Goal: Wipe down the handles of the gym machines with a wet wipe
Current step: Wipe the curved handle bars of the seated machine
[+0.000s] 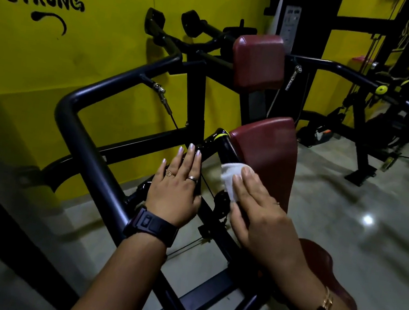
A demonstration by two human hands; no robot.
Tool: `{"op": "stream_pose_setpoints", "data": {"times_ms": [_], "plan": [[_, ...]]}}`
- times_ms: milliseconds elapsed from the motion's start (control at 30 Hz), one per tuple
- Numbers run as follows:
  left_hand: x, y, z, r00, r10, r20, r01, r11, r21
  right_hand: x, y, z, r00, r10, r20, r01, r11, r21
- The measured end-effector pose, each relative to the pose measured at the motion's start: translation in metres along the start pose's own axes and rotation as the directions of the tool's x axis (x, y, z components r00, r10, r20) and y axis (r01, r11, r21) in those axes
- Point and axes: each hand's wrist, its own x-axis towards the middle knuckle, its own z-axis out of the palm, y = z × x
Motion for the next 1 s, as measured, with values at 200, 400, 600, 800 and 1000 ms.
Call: {"op": "stream_pose_setpoints", "data": {"times_ms": [200, 400, 600, 800, 1000], "plan": [[0.001, 0.000, 0.003, 1.000, 0.002, -0.003, -0.002, 1.000, 0.014, -0.029, 0.004, 0.000, 0.987, -0.158, 0.036, 0.162, 0.972, -0.172], [0.001, 0.000, 0.004, 1.000, 0.008, 0.003, -0.008, 1.000, 0.017, 0.003, 0.003, 0.010, 0.959, -0.238, 0.155, 0.269, 0.934, -0.235], [0.001, 0.000, 0.003, 1.000, 0.003, 0.009, -0.003, 1.000, 0.020, 0.051, 0.008, 0.019, 0.958, -0.255, 0.127, 0.269, 0.958, -0.101], [0.003, 0.000, 0.001, 0.999, 0.002, 0.034, -0.003, 1.000, 0.023, 0.071, 0.013, 0.006, 0.976, -0.016, 0.218, -0.070, 0.921, 0.382], [0.002, 0.000, 0.000, 1.000, 0.001, 0.029, -0.002, 1.000, 0.021, 0.054, 0.027, -0.008, 0.873, 0.235, 0.427, -0.481, 0.554, 0.679]]}}
